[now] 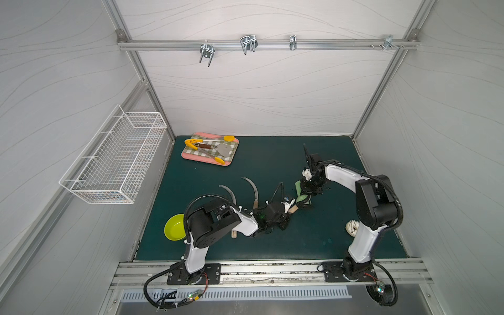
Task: Wipe small sickles with rags
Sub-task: Wipe the small sickle at the center of the board.
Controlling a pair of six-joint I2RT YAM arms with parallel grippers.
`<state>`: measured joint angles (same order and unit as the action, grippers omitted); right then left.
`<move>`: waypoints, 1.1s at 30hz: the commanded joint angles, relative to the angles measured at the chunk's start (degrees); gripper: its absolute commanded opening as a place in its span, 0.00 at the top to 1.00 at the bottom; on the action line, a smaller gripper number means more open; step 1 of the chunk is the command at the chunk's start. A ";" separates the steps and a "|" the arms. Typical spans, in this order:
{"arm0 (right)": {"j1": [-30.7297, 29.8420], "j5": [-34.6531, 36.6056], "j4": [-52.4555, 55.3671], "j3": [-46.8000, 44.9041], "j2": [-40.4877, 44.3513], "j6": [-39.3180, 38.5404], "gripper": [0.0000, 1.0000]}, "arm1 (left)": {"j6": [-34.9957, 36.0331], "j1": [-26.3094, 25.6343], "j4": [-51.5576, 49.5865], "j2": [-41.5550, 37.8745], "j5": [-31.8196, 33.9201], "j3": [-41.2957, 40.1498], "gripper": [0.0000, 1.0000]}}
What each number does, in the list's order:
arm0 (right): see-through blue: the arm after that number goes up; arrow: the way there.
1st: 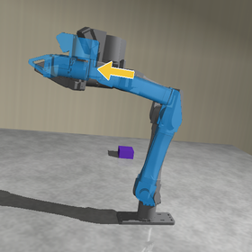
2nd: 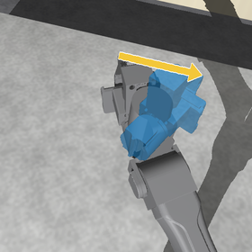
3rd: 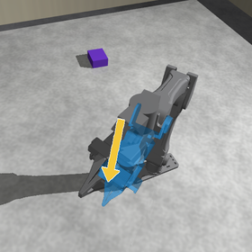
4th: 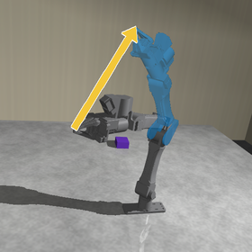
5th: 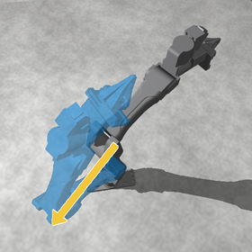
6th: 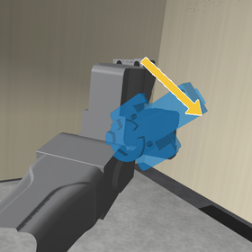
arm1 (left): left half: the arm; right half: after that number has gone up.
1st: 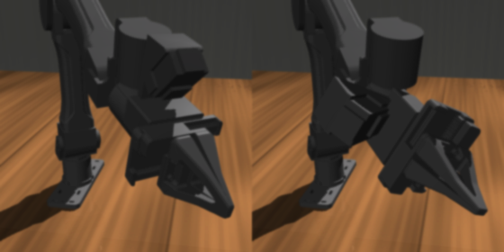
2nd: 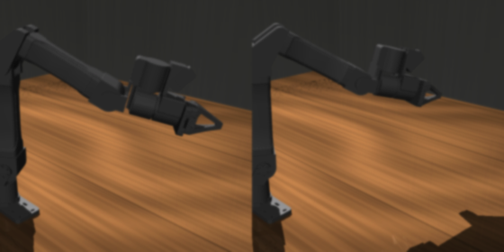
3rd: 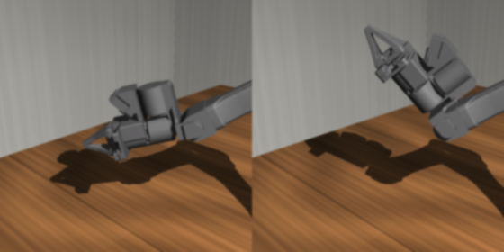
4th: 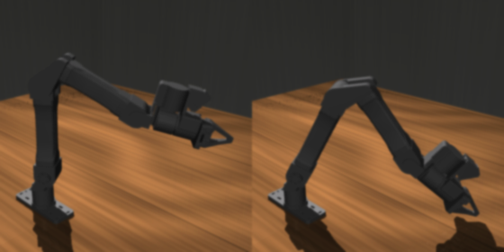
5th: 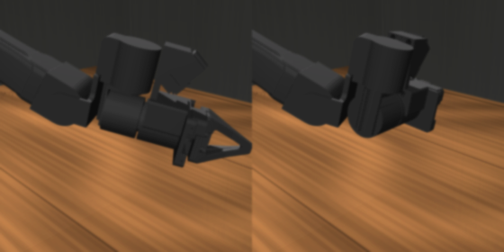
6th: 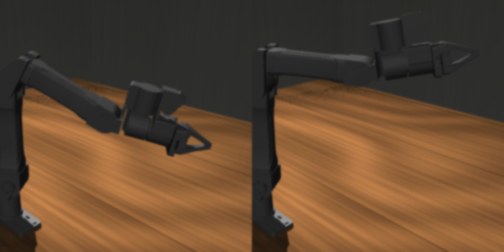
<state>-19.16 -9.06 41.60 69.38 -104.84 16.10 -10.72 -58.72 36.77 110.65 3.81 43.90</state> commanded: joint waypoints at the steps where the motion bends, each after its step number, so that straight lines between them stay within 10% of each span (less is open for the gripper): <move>1: -0.76 5.40 6.19 -1.68 4.20 -2.00 0.85 | -0.62 0.18 0.24 1.61 0.89 0.66 1.00; 10: -8.17 -3.99 8.63 -5.38 14.56 1.13 0.84 | -0.88 0.18 0.60 1.49 0.89 0.31 1.00; 21: -8.41 -11.74 -2.94 -9.95 2.86 3.19 0.85 | -1.13 0.18 1.19 1.23 0.77 -0.22 1.00; 33: 1.12 -0.56 -0.81 -7.58 0.18 -0.30 0.87 | -1.23 0.18 0.40 1.87 0.93 0.26 1.00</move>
<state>-21.47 -23.57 45.39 61.73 -101.16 17.34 -11.55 -58.72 37.19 110.80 4.23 43.81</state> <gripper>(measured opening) 0.162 0.230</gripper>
